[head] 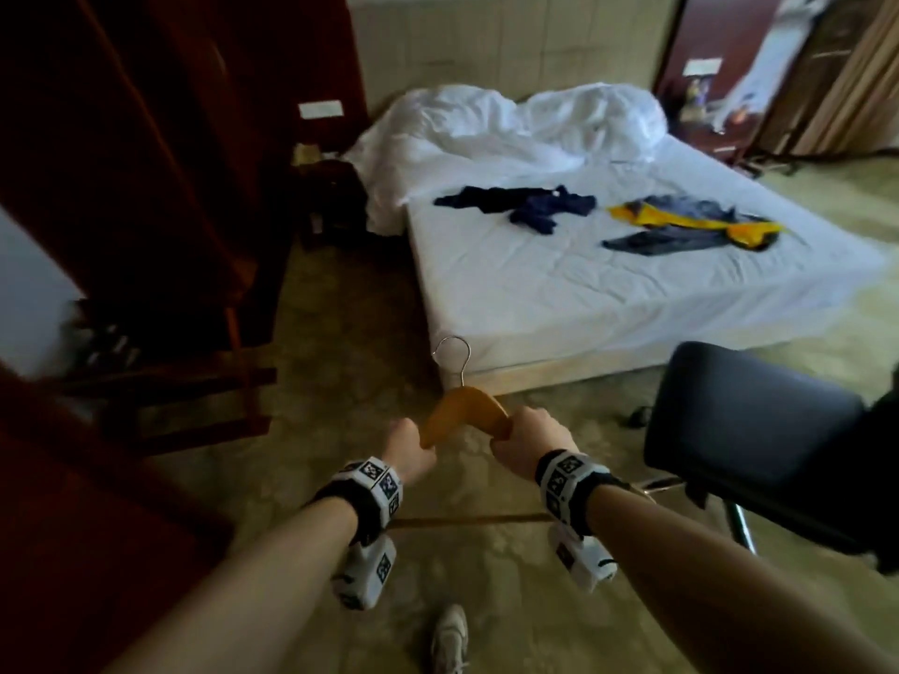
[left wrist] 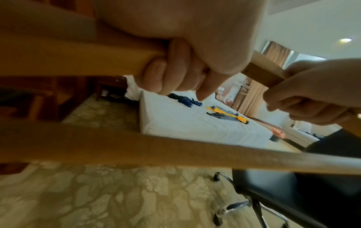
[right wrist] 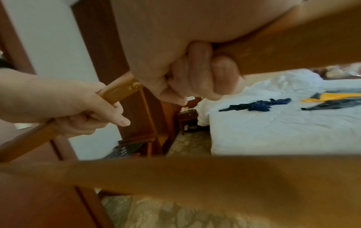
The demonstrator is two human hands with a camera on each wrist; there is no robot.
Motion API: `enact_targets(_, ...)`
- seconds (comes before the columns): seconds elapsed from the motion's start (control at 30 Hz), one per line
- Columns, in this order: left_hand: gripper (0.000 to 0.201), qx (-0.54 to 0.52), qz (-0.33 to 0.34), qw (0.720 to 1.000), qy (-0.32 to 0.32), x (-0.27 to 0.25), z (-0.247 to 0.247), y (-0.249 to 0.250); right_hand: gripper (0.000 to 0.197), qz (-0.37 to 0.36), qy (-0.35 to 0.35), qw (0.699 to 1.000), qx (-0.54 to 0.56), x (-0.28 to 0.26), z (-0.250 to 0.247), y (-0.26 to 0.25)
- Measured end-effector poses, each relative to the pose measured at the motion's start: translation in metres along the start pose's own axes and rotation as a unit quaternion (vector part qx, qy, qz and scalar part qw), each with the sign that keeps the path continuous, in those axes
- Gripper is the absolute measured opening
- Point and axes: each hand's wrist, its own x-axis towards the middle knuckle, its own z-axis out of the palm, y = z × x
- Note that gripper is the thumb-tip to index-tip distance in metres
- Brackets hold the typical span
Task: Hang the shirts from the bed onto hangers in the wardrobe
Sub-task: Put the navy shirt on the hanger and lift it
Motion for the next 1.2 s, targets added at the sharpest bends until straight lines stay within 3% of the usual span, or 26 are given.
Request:
enact_targets(0.17, 0.031, -0.006, 0.022, 0.997, -0.078, 0.092, 0.029, 0.038, 0.014, 0.076, -0.005, 0.997, -0.012, 0.068, -0.014, 0.038)
enact_targets(0.37, 0.02, 0.042, 0.077, 0.987, -0.138, 0.16, 0.045, 0.102, 0.021, 0.146, -0.012, 0.989, -0.023, 0.132, -0.039, 0.082)
enact_targets(0.57, 0.018, 0.105, 0.111, 0.974, -0.17, 0.234, 0.076, 0.177, 0.014, 0.183, -0.012, 0.983, 0.015, 0.2, -0.067, 0.141)
enact_targets(0.83, 0.028, 0.196, 0.132, 0.96, -0.15, 0.349, 0.095, 0.316, 0.02, 0.188, -0.013, 0.98, 0.057, 0.335, -0.146, 0.23)
enact_targets(0.93, 0.024, 0.184, 0.136, 0.962, -0.147, 0.385, 0.093, 0.365, 0.021, 0.183, -0.009, 0.981, 0.059, 0.379, -0.183, 0.252)
enact_targets(1.2, 0.025, 0.186, 0.125, 0.964, -0.146, 0.481, 0.095, 0.446, 0.015, 0.175, -0.031, 0.983, 0.042, 0.495, -0.246, 0.292)
